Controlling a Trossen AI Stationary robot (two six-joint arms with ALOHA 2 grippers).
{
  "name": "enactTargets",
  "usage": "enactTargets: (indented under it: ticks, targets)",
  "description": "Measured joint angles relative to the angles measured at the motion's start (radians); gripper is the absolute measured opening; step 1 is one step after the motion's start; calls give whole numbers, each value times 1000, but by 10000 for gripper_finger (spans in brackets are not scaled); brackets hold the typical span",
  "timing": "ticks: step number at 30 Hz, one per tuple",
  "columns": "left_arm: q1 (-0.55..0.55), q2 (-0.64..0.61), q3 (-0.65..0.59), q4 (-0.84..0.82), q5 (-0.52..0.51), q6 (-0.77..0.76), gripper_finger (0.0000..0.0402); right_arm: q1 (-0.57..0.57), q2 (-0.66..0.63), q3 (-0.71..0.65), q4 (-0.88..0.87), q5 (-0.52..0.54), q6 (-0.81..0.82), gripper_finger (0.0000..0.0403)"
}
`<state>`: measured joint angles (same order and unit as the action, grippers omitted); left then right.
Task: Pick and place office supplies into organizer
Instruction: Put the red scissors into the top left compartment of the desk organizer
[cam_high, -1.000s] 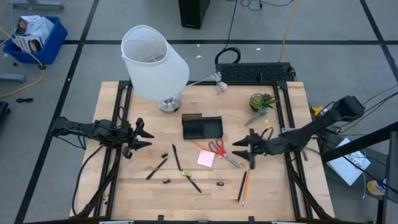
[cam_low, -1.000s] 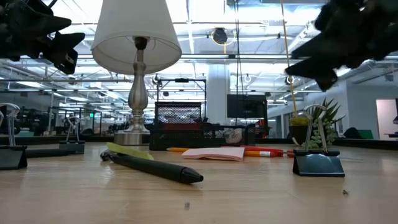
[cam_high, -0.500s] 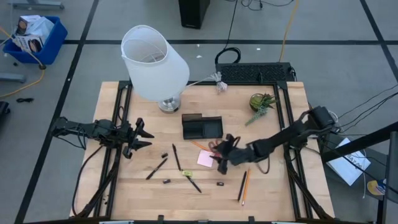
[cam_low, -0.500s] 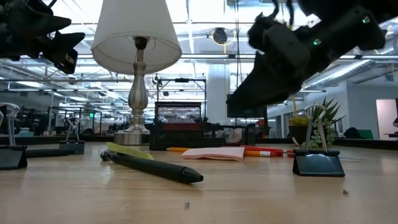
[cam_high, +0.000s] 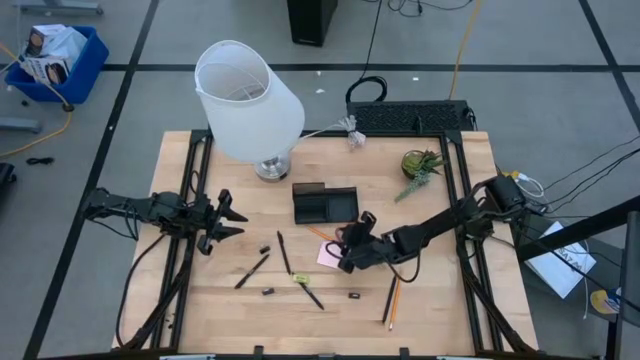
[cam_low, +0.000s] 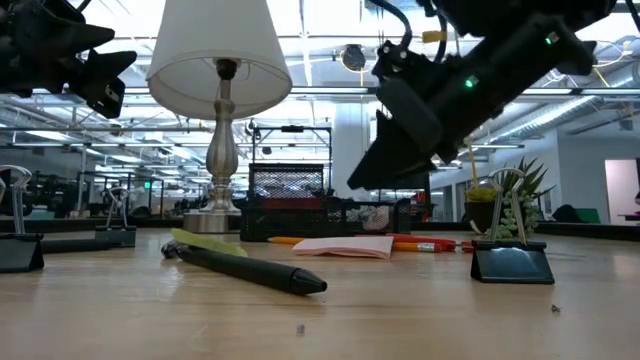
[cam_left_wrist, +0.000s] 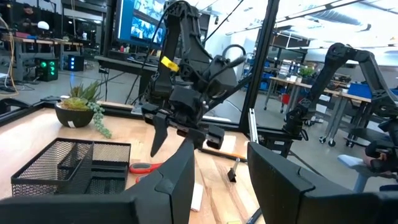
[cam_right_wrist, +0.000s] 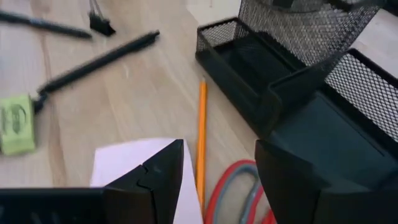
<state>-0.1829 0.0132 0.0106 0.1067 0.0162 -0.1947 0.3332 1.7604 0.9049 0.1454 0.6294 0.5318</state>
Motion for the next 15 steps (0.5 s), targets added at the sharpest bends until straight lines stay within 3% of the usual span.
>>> enactTargets:
  ticks: [8,15]
  targets:
    - [0,0,0,0,0,0,152,4,22,1,3,-1,29,152]
    - [0,0,0,0,0,0,152,1,103,0,25,-14,40,155]
